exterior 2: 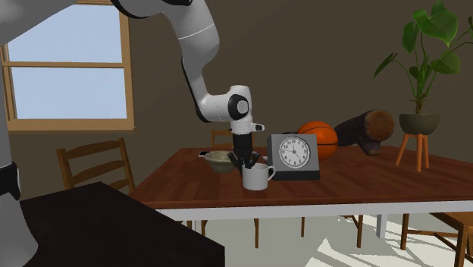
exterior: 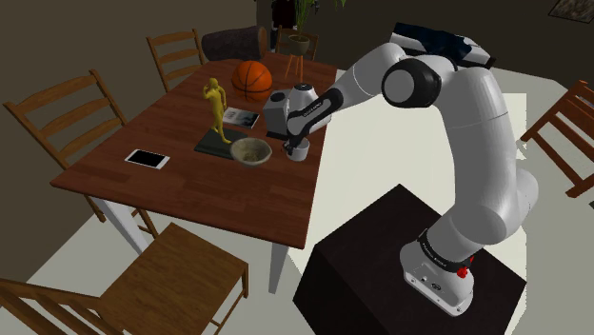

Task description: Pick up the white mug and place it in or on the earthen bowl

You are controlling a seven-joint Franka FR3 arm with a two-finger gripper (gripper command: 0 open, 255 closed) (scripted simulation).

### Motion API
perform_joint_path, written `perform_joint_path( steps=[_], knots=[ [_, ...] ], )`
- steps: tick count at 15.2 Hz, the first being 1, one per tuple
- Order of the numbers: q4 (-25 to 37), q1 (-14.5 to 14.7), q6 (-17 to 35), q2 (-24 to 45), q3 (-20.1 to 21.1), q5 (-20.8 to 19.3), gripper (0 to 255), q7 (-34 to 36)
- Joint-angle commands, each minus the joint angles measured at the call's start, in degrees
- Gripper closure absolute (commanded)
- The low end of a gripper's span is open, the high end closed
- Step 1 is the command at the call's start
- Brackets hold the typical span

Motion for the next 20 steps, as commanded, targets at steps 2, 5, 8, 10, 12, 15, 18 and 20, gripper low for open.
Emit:
perform_joint_path(
  steps=[2, 5, 8, 10, 12, 15, 18, 20],
  knots=[
    [0.00, 0.00, 0.00, 0.00, 0.00, 0.00, 255, 0.00],
    [0.01, 0.00, -0.01, 0.00, 0.00, 0.00, 255, 0.00],
    [-0.26, -0.04, -0.39, -0.66, 0.05, 0.04, 255, -0.04],
    [-0.76, -0.12, -1.20, -1.96, 0.16, 0.13, 255, -0.13],
    [-1.17, -0.19, -2.05, -3.21, 0.27, 0.22, 255, -0.22],
    [-1.71, -0.31, -3.36, -5.07, 0.43, 0.37, 255, -0.36],
    [-2.14, -0.42, -4.73, -6.87, 0.60, 0.53, 255, -0.51],
    [-2.36, -0.49, -5.68, -8.03, 0.70, 0.64, 255, -0.62]
  ],
)
